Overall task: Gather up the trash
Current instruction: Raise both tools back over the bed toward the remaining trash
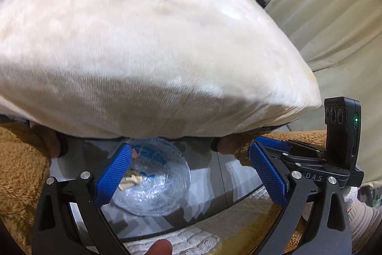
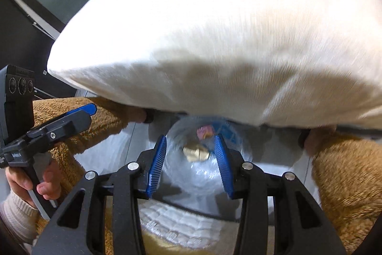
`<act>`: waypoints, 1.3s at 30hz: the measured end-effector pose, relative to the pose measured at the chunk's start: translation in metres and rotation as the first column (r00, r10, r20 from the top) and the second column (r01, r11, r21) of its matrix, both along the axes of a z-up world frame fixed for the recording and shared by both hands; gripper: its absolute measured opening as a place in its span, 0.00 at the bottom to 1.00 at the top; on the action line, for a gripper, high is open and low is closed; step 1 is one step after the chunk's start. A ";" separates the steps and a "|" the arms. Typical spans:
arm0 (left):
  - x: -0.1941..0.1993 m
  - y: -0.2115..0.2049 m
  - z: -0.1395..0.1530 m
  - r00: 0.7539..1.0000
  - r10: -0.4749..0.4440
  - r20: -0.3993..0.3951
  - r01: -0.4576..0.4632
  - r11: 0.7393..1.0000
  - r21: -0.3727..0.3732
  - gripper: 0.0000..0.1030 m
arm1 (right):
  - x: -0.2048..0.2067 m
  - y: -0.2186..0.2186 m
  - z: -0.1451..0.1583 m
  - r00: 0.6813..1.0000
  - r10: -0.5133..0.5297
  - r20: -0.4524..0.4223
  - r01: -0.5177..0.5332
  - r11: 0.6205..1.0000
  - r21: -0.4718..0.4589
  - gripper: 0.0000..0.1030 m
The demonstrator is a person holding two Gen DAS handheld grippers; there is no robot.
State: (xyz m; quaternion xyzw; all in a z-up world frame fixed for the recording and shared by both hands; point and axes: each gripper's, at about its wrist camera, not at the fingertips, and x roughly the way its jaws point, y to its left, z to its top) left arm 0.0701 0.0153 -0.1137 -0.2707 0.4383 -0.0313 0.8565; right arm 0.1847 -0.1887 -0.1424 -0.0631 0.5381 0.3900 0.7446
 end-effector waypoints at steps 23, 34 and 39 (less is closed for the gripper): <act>0.034 0.047 0.099 0.972 -0.011 0.233 -0.025 0.988 0.152 0.93 | 0.039 0.033 0.117 0.909 0.054 0.414 -0.123 0.982 0.140 0.85; 0.086 0.103 0.112 0.969 0.019 0.247 -0.059 0.986 0.154 0.91 | 0.100 0.100 0.125 0.878 0.104 0.467 -0.190 0.972 0.140 0.95; 0.108 0.128 0.117 0.965 0.043 0.258 -0.087 0.983 0.162 0.90 | 0.126 0.134 0.118 0.860 0.128 0.495 -0.211 0.971 0.116 0.95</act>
